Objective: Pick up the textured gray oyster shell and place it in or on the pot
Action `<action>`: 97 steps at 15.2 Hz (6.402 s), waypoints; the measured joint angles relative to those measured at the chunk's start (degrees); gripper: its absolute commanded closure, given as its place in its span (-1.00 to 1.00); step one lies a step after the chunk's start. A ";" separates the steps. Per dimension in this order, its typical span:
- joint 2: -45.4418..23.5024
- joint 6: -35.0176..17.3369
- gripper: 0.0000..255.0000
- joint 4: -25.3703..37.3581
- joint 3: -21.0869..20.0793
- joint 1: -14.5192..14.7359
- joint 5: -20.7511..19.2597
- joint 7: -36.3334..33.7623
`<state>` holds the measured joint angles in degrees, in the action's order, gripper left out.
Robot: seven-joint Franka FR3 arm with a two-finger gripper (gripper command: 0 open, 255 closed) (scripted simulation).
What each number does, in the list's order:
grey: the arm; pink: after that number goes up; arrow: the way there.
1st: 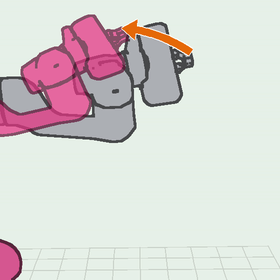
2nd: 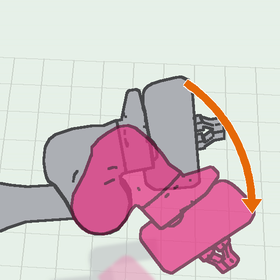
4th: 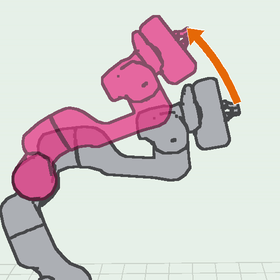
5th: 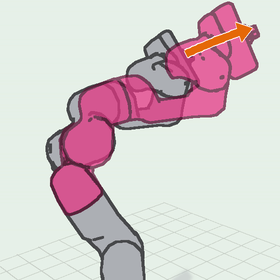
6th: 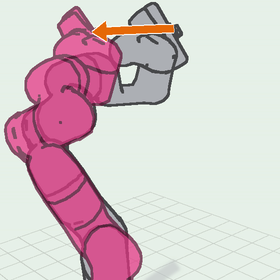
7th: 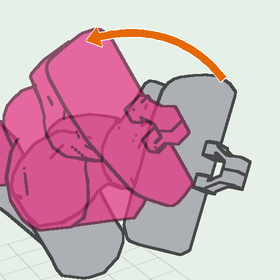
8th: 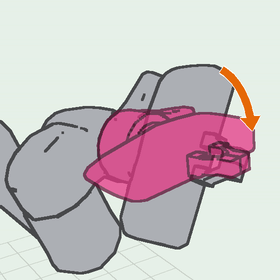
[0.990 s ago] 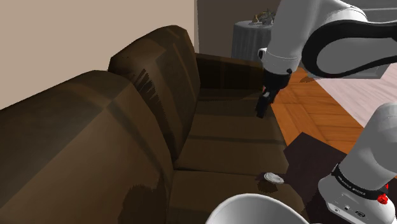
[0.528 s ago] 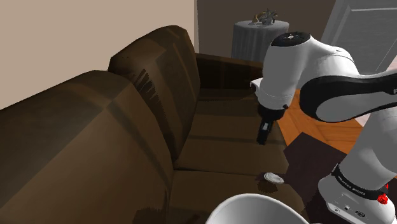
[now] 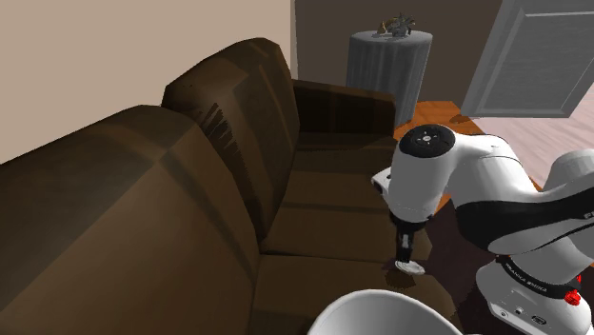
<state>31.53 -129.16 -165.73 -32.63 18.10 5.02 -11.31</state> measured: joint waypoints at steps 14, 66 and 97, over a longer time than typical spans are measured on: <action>-18.36 -17.99 -1.00 -4.71 -11.98 -7.85 -11.89 -10.64; -51.00 17.50 1.00 22.89 -9.76 -14.84 -29.24 -32.73; -21.61 -16.67 1.00 -7.36 -13.11 -21.31 1.11 11.38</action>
<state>9.92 -145.83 -173.10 -45.74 -3.20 6.13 0.07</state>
